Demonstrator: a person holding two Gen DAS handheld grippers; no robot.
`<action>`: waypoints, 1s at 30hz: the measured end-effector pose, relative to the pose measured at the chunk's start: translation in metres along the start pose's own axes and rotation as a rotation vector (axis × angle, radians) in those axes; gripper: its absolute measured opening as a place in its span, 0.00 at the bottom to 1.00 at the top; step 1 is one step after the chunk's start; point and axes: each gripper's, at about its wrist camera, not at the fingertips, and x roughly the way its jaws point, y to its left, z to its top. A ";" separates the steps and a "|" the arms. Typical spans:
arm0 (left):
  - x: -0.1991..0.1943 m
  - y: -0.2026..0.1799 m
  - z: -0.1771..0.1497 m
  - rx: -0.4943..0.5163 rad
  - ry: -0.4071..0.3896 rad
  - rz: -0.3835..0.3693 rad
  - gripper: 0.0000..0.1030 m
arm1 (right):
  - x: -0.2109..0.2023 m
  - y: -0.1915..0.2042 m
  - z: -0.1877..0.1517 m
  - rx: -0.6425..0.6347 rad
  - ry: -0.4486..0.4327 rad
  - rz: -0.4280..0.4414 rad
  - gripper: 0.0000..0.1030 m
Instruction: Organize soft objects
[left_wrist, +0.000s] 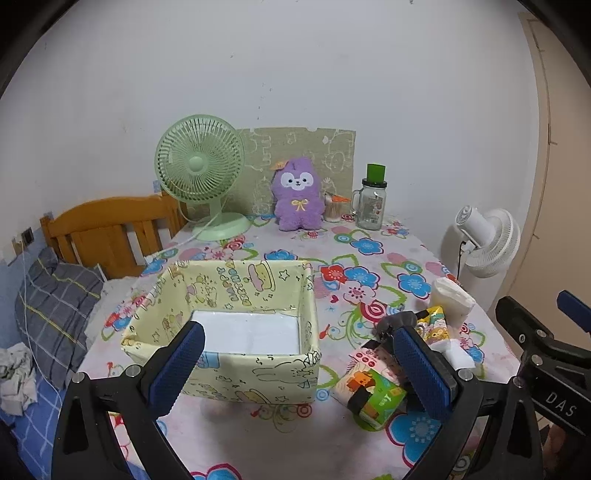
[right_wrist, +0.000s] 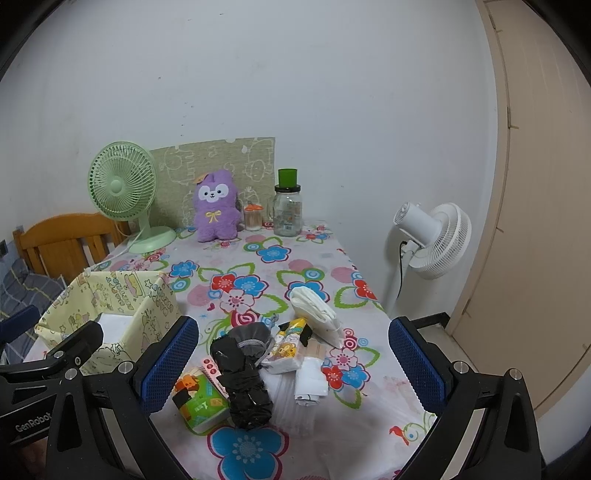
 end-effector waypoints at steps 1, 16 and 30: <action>0.000 -0.001 0.000 0.007 -0.003 0.004 1.00 | 0.000 0.000 0.000 0.000 0.002 0.000 1.00; -0.003 0.001 -0.001 0.009 -0.025 -0.005 1.00 | 0.000 -0.002 0.001 0.002 0.003 0.012 1.00; -0.003 0.000 -0.001 0.016 -0.031 -0.004 0.99 | -0.001 -0.002 0.002 0.003 0.000 0.013 1.00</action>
